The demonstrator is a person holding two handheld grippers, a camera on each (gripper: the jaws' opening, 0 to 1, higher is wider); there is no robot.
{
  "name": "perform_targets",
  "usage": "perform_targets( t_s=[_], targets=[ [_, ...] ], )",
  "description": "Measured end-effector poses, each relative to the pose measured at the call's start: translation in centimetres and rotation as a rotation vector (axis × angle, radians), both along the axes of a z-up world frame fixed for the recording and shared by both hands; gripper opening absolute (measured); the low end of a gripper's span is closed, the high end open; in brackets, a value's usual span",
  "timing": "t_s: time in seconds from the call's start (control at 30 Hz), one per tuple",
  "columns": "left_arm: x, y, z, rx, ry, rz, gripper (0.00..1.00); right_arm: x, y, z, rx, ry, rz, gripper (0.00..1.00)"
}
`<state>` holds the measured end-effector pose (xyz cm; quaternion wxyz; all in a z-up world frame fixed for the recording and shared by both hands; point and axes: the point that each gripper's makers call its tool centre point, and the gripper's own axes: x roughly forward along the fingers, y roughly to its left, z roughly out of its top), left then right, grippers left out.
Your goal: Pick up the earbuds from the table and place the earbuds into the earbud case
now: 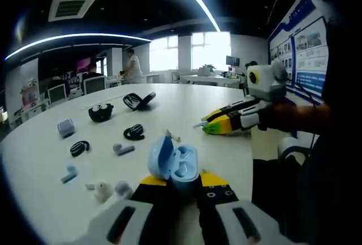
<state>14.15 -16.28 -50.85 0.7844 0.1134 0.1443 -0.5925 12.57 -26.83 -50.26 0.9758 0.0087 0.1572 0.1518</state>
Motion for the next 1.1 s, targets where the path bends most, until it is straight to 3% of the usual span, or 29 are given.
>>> perform_targets(
  t_s=[0.23, 0.5, 0.67, 1.1],
  targets=[
    [0.0, 0.0, 0.0, 0.001, -0.005, -0.002, 0.19, -0.4, 2.8, 2.4, 0.090, 0.020, 0.154, 0.11],
    [0.0, 0.0, 0.1, 0.005, -0.015, -0.005, 0.19, -0.8, 7.1, 4.9, 0.058, 0.041, 0.358, 0.11],
    [0.0, -0.1, 0.1, 0.002, -0.016, -0.005, 0.19, -1.0, 9.2, 5.0, 0.064, 0.118, 0.465, 0.11],
    [-0.1, -0.2, 0.1, 0.010, -0.029, -0.014, 0.19, -0.1, 11.3, 4.9, 0.017, 0.199, 0.559, 0.11]
  ],
)
